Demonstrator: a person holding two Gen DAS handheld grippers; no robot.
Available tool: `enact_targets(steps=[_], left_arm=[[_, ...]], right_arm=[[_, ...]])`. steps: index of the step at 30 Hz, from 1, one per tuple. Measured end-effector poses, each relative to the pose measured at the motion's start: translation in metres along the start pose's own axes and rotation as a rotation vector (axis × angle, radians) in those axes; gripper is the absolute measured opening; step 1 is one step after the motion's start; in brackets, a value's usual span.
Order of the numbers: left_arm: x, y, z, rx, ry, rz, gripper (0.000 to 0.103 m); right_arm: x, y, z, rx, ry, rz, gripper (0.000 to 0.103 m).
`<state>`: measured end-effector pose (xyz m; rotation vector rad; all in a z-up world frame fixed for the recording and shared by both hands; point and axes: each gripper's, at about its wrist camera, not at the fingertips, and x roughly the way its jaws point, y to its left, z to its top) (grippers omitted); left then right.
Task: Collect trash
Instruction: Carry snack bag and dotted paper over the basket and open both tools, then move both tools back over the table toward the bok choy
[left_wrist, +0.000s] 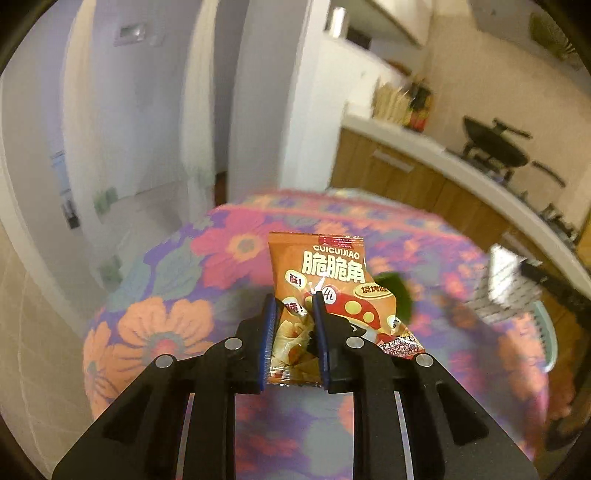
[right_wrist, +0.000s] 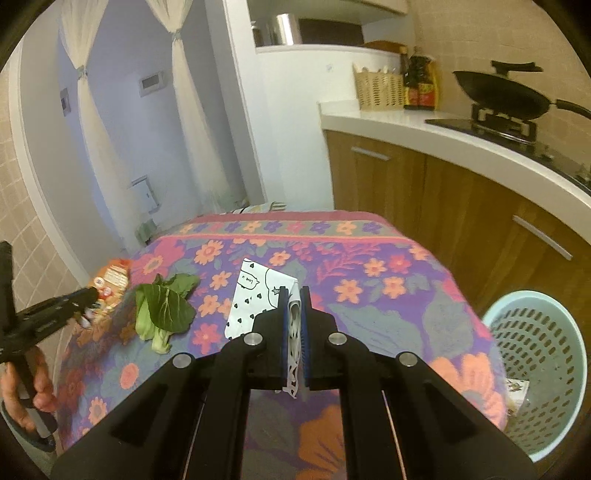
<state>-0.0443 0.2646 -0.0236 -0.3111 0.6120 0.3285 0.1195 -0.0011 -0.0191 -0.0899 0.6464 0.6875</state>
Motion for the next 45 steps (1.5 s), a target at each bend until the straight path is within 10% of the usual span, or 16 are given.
enact_targets(steps=[22,36,45], left_arm=[[0.072,-0.287,0.010,0.279,0.051,-0.449,0.018],[0.140,-0.407,-0.017,0.436,0.205,-0.521,0.020],[0.144,-0.424,-0.034,0.486,0.218,-0.503,0.046]], right_arm=[[-0.081,-0.195,-0.039,0.269,-0.063,-0.310,0.004],[-0.062,-0.291,-0.083,0.514,0.062,-0.383,0.010],[-0.089,-0.301,-0.100,0.544,0.046,-0.403,0.019]])
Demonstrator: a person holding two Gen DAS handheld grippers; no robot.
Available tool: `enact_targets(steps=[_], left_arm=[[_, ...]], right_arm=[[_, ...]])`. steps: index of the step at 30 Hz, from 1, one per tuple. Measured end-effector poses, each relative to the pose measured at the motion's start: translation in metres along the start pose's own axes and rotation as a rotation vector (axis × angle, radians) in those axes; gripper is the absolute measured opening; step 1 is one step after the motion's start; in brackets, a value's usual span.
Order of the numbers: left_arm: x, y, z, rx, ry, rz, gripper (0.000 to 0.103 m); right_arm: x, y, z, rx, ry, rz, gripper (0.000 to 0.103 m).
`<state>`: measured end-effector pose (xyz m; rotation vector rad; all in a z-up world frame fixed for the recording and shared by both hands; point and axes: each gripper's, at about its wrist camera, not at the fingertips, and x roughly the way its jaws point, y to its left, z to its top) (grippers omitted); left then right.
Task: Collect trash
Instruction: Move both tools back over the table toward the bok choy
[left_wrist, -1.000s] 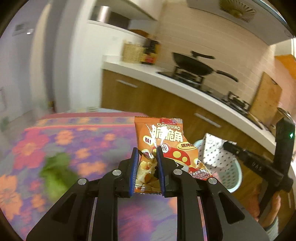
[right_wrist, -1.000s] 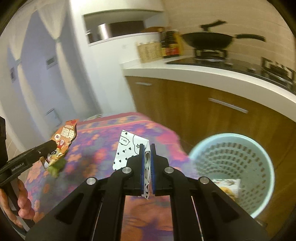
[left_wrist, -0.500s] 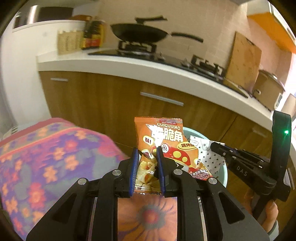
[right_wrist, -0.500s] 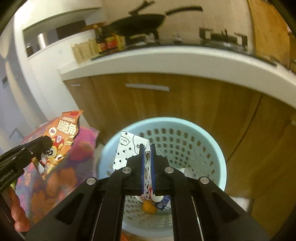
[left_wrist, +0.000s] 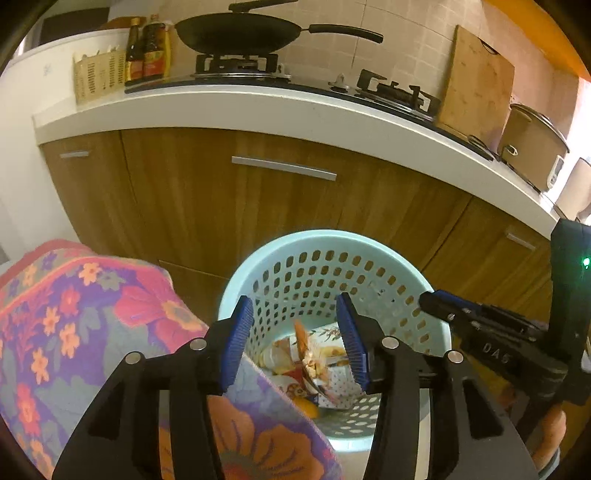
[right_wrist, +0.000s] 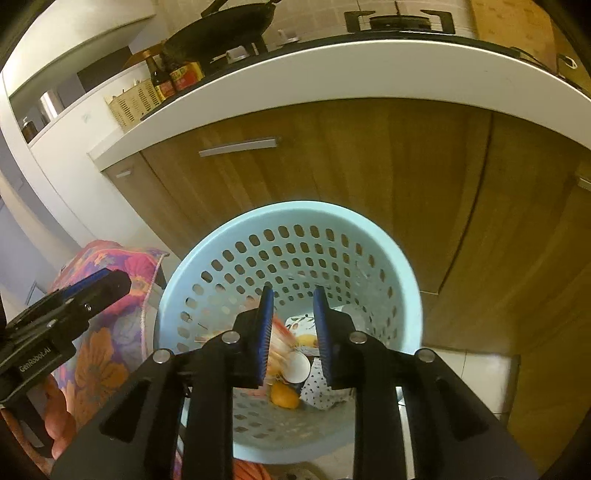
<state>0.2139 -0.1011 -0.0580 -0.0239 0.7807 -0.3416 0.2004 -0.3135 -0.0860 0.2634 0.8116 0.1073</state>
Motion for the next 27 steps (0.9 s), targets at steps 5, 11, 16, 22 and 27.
enact_targets(steps=[5,11,16,22,27], left_arm=[[-0.035,0.007,-0.009,-0.010,-0.054,0.034,0.059],[-0.091,0.028,-0.027,-0.057,-0.139,0.099,0.066],[-0.142,0.055,-0.044,-0.117,-0.200,0.154,0.066],[-0.204,0.096,-0.067,-0.212,-0.273,0.238,0.066],[-0.258,0.136,-0.095,-0.299,-0.370,0.375,0.066]], right_arm=[[-0.022,0.012,0.000,-0.022,-0.043,0.029,0.028],[-0.048,0.062,-0.002,-0.111,-0.098,0.094,0.032],[-0.065,0.114,-0.006,-0.197,-0.129,0.163,0.047],[-0.075,0.178,-0.019,-0.315,-0.135,0.235,0.048],[-0.079,0.230,-0.037,-0.418,-0.138,0.295,0.048]])
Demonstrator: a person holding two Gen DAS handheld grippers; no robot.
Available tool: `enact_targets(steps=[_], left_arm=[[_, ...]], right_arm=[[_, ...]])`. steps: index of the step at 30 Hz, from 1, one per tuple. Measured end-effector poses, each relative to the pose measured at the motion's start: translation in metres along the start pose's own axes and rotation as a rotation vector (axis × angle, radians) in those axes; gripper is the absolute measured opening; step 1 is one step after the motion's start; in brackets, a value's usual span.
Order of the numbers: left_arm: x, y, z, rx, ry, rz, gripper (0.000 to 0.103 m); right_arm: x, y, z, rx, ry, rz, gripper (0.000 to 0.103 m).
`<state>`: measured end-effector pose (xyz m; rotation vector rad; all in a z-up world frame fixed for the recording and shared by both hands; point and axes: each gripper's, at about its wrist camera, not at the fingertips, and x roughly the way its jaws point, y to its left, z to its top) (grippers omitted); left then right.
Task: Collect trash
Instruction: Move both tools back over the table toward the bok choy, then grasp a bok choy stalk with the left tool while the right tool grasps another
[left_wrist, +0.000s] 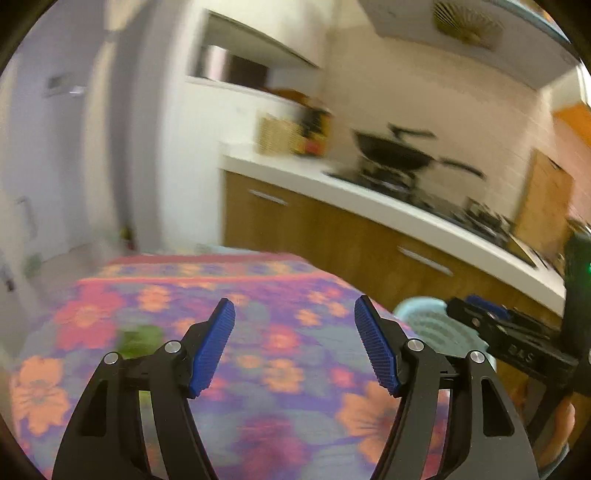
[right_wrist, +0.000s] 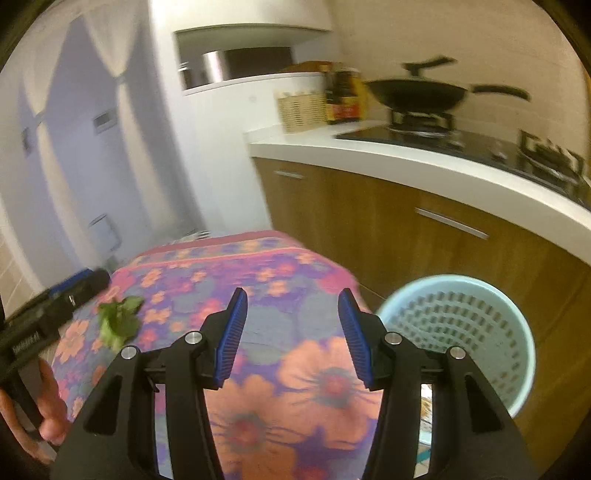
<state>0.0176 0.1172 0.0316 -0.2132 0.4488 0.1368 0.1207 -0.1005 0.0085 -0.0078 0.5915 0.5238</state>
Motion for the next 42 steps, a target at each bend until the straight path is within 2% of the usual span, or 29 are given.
enact_targets(steps=[1,5,8,13,16,23,29,31,34,40,42], left_arm=[[-0.009,0.016,0.000,-0.024,-0.023,0.026,0.066],[-0.025,0.056,-0.002,-0.061,-0.036,0.111,0.066],[-0.027,0.086,-0.009,-0.093,-0.014,0.158,0.066],[-0.013,0.118,-0.022,-0.128,0.057,0.169,0.062],[0.000,0.126,-0.030,-0.136,0.105,0.137,0.059],[0.022,0.131,-0.047,-0.125,0.175,0.122,0.048],[0.042,0.136,-0.053,-0.133,0.236,0.143,0.034],[0.046,0.140,-0.054,-0.153,0.251,0.124,0.022],[0.050,0.143,-0.054,-0.176,0.257,0.110,0.008],[0.043,0.149,-0.053,-0.219,0.210,0.090,0.005],[0.034,0.155,-0.052,-0.250,0.168,0.074,0.005]], right_arm=[[0.001,0.008,0.000,-0.014,-0.002,0.011,0.048],[0.010,0.055,0.000,-0.099,-0.019,0.060,0.048],[0.017,0.083,0.000,-0.142,-0.025,0.105,0.048],[0.036,0.128,-0.002,-0.204,-0.042,0.155,0.048],[0.047,0.142,-0.004,-0.211,-0.051,0.163,0.048],[0.066,0.151,-0.016,-0.213,-0.032,0.171,0.048],[0.076,0.152,-0.026,-0.219,-0.007,0.175,0.048],[0.078,0.152,-0.027,-0.221,0.000,0.175,0.048],[0.079,0.152,-0.028,-0.225,0.002,0.180,0.048],[0.079,0.159,-0.031,-0.258,0.023,0.191,0.048],[0.079,0.164,-0.032,-0.269,0.040,0.207,0.048]])
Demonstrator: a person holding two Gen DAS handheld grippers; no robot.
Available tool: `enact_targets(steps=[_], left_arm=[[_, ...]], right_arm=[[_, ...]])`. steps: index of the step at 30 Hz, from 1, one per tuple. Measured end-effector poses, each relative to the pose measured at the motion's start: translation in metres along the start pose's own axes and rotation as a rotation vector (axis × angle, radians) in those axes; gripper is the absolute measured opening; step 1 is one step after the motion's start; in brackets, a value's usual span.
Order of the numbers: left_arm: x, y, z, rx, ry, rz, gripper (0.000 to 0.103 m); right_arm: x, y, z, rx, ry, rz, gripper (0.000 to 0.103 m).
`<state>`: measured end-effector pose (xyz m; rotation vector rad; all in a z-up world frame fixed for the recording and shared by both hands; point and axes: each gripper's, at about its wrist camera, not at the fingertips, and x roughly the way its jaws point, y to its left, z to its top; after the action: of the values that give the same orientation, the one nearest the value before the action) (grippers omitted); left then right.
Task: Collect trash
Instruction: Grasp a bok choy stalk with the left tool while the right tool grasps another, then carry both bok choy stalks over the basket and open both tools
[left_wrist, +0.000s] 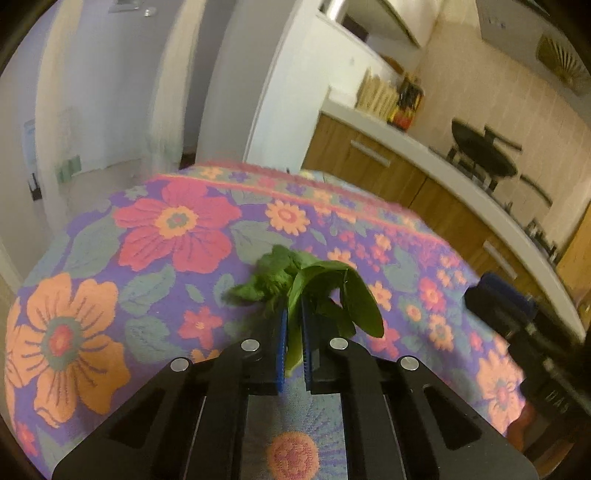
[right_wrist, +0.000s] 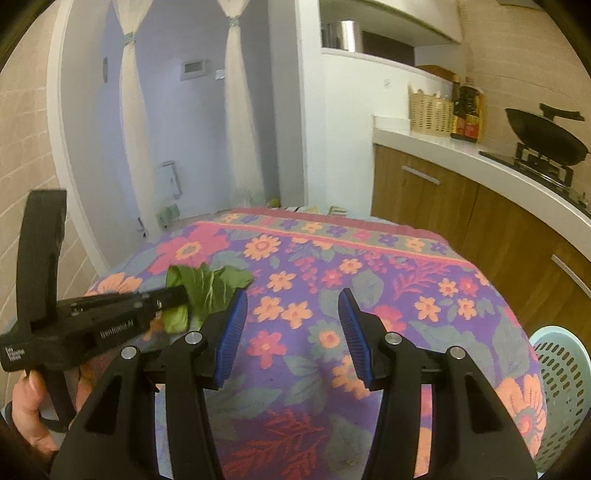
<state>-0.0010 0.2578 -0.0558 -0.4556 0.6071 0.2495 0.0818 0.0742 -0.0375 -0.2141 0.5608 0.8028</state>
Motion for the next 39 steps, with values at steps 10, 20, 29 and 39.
enact_targets(steps=[10,20,29,39], left_arm=[[-0.032,0.041,0.010,-0.146,-0.114,-0.018,0.005],[-0.029,0.047,0.006,-0.162,-0.128,0.007,0.005],[-0.030,0.037,0.005,-0.126,-0.127,0.005,0.005],[-0.039,-0.027,0.005,-0.037,-0.137,-0.067,0.005]], right_arm=[[0.038,0.050,0.005,-0.059,0.193,0.135,0.048],[0.085,0.071,-0.003,-0.070,0.334,0.098,0.039],[0.076,0.062,-0.004,-0.042,0.310,0.084,0.021],[0.009,-0.017,-0.014,0.090,0.222,-0.017,0.020]])
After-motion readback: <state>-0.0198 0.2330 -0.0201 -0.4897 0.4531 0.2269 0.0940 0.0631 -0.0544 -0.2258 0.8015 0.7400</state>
